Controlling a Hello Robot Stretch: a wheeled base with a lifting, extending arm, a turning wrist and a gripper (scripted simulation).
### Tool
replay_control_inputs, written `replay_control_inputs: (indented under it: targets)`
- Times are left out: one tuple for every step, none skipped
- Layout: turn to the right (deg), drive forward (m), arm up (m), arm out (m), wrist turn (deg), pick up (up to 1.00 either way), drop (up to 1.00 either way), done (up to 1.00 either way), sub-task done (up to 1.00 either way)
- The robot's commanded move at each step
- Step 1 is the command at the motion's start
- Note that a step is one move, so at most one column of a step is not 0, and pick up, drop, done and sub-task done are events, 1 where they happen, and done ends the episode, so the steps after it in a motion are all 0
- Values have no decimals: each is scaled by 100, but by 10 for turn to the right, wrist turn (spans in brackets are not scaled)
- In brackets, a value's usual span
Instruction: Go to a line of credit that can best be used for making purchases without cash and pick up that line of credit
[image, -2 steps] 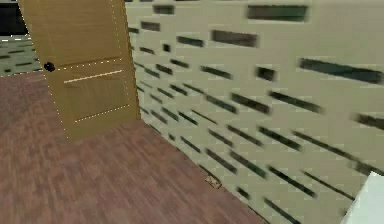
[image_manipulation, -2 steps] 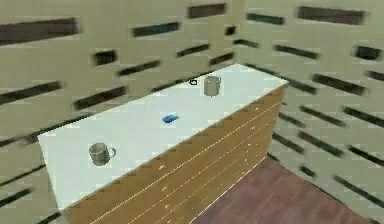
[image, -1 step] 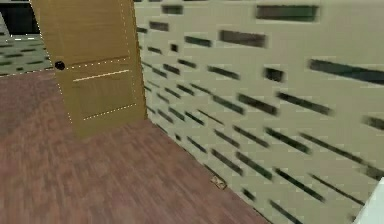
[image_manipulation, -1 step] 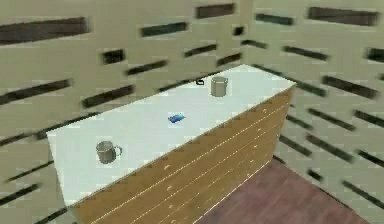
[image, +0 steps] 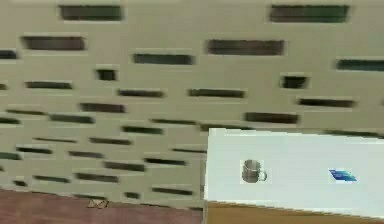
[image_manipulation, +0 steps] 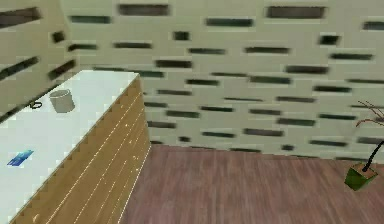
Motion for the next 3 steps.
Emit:
replay_control_inputs:
  targets:
    - [150,0,0,0,0,0,0,0,0]
    - [0,30,0,0,0,0,0,0,0]
    - [-420,0,0,0,0,0,0,0,0]
